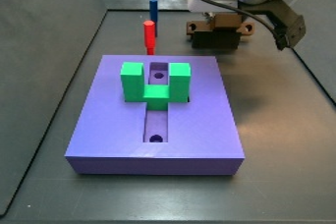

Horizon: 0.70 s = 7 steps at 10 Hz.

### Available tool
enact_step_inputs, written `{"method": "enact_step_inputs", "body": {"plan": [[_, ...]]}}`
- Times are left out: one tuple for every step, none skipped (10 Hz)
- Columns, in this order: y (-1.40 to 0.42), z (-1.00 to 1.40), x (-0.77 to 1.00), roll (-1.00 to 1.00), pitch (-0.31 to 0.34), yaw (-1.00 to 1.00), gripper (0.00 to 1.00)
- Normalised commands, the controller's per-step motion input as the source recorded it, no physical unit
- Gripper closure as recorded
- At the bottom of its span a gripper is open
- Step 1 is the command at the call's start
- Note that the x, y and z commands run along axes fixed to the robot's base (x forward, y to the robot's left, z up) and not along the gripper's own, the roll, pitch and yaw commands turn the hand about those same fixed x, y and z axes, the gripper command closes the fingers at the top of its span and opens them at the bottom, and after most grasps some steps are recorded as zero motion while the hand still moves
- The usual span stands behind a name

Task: Pick up the brown object. Move up. Place the brown object on the fixture. Regrasp the brown object. Move to above the board. Insert the brown object.
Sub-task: Regrasp the brown object.

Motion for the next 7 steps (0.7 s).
{"method": "enact_step_inputs", "body": {"plan": [[0.00,-0.10,0.00,0.35,0.000,0.00,0.00],[-0.01,-0.07,0.00,0.35,0.000,0.12,0.00],[-0.01,-0.07,0.00,0.28,0.000,0.11,0.00],[-0.03,-0.10,0.00,0.29,0.000,0.10,0.00],[-0.03,-0.12,0.00,0.23,0.000,0.07,0.00],[-0.02,-0.13,0.01,0.17,0.000,0.01,0.00],[-0.01,-0.09,0.03,0.13,0.017,0.00,0.00]]}}
